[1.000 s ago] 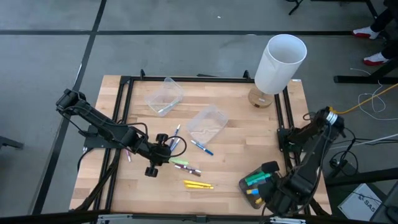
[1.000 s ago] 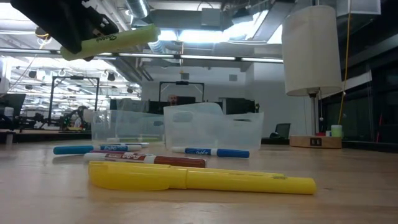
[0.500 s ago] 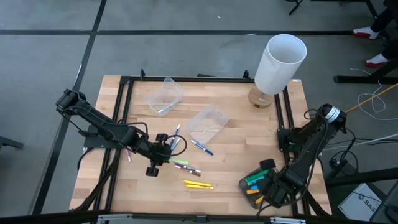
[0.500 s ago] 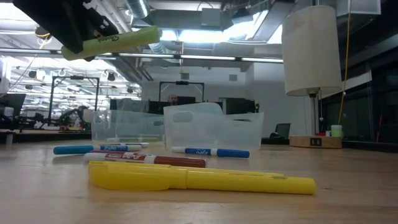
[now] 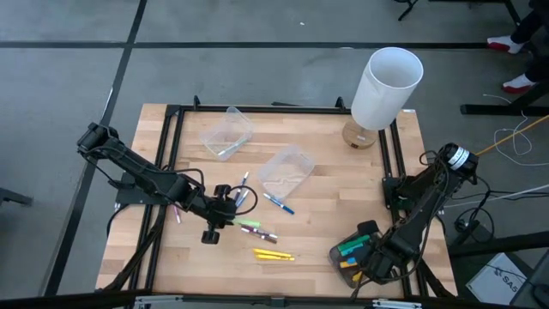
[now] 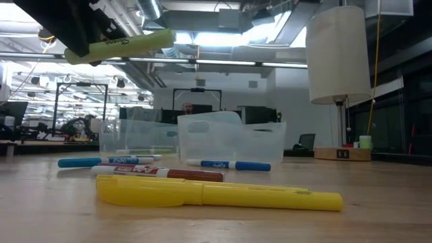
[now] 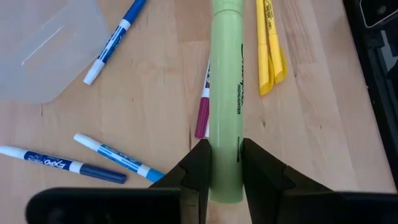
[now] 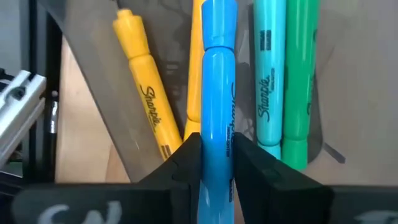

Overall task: Pick & Place Markers
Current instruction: Put the light green highlighter into the black bin

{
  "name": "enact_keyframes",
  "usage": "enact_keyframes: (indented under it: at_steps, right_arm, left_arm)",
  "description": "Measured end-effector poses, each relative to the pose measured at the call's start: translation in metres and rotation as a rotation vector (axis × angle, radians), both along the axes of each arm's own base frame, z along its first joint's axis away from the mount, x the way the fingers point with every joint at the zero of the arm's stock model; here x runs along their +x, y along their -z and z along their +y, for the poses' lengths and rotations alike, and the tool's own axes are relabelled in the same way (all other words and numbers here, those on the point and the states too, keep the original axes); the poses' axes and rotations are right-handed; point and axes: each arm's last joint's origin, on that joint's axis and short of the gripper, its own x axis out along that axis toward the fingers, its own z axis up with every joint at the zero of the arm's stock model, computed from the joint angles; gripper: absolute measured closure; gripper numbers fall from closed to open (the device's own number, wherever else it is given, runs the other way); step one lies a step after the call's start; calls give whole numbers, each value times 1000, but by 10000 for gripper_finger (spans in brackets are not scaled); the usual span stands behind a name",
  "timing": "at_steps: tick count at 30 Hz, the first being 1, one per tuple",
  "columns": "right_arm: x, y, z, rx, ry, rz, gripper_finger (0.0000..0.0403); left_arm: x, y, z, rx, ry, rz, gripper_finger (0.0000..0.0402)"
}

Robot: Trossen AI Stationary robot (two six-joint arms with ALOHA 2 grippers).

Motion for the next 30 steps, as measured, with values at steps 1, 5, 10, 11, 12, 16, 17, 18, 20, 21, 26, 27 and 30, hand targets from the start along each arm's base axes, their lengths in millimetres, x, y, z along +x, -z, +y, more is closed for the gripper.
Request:
enact_keyframes:
  at_steps: [1,5,10,11,12,16,17,18,20,21,26,27,30]
  right_arm:
    - [0,0,0,-1,-3,0,326]
    - [0,0,0,-5,-10,1,309]
    - [0,0,0,-6,-9,2,292]
    - [0,0,0,-6,-10,2,291]
    - [0,0,0,-6,-10,2,291]
    - [0,0,-1,-7,-10,2,289]
    - [0,0,-1,-7,-9,3,289]
    - [0,0,-1,-7,-9,3,289]
    - [0,0,0,-6,-10,3,289]
    - [0,0,0,-5,-10,5,289]
    - [2,-7,3,13,-9,-11,288]
    - [3,-10,4,20,-15,-18,288]
    - [7,-19,7,28,-7,-47,288]
  left_arm:
    - [0,0,0,0,0,0,337]
    - [0,0,0,0,0,0,337]
    - [0,0,0,-1,-1,0,337]
    - [0,0,0,-1,-2,1,337]
    - [0,0,0,-1,-2,0,337]
    - [0,0,0,-1,-2,0,337]
    - [0,0,0,-1,-2,0,337]
    - [0,0,0,-1,-1,0,337]
    - [0,0,0,-1,-2,0,337]
    - [0,0,0,-1,-2,0,337]
    - [0,0,0,0,-1,0,337]
    - [0,0,0,0,-1,0,337]
    - [0,0,0,1,-2,-1,337]
